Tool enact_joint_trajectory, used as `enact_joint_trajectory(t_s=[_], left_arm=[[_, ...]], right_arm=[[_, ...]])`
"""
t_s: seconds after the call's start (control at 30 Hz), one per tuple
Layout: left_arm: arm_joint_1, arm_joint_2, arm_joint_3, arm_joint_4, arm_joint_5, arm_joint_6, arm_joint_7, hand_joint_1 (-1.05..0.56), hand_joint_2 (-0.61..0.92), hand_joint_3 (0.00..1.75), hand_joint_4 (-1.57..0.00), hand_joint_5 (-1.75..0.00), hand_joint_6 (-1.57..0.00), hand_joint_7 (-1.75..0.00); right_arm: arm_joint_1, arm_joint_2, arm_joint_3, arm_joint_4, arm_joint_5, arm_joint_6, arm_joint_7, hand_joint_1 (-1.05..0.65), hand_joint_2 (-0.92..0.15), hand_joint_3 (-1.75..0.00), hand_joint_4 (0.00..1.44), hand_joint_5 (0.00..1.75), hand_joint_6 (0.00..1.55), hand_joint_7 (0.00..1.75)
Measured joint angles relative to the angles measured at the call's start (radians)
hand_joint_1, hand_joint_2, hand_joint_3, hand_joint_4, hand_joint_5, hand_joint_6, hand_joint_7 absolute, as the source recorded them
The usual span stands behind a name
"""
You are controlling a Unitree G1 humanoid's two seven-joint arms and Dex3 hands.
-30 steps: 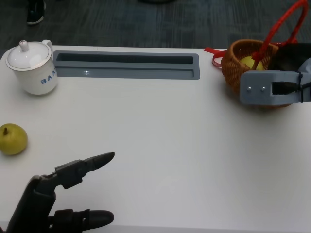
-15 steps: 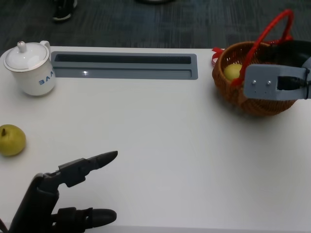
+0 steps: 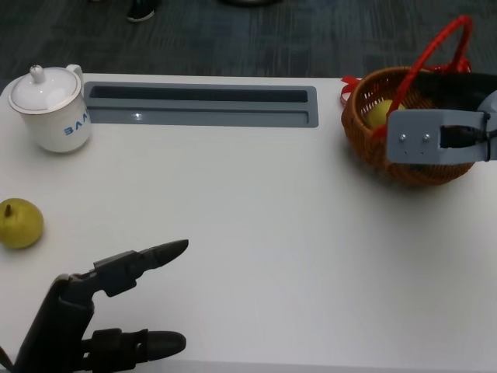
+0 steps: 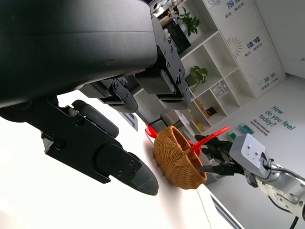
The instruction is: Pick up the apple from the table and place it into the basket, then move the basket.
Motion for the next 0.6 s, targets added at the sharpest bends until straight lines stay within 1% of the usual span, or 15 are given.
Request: enact_joint_trajectory(t_s=[0.13,0.27,0.43,0.6], left_arm=[[-0.011,0.008,0.0,-0.001,0.0,0.0,0.0,-0.53,0.74,0.0,-0.72,0.0,-0.7,0.0],[-0.012,0.019,0.0,-0.011,-0.001,0.003,0.0,-0.54,0.74,0.0,-0.72,0.0,-0.7,0.0],[-0.012,0.027,-0.004,-0.023,-0.022,0.009,-0.004,-0.53,0.73,0.0,-0.72,0.0,-0.69,0.0],[-0.013,0.037,-0.01,-0.024,-0.038,0.014,-0.015,-0.52,0.73,0.0,-0.72,0.0,-0.69,0.0]], right_arm=[[0.008,-0.022,-0.022,-0.005,0.027,-0.03,0.001,-1.04,-0.77,0.0,0.09,0.03,0.07,0.02],[0.032,-0.056,-0.063,-0.012,0.077,-0.081,0.016,-0.96,-0.74,0.0,0.14,0.03,0.1,0.02],[0.076,-0.097,-0.102,-0.035,0.129,-0.179,0.035,-0.91,-0.73,0.0,0.19,0.03,0.13,0.01],[0.135,-0.152,-0.118,-0.068,0.155,-0.305,0.023,-0.94,-0.76,-0.01,0.22,0.02,0.14,0.01]])
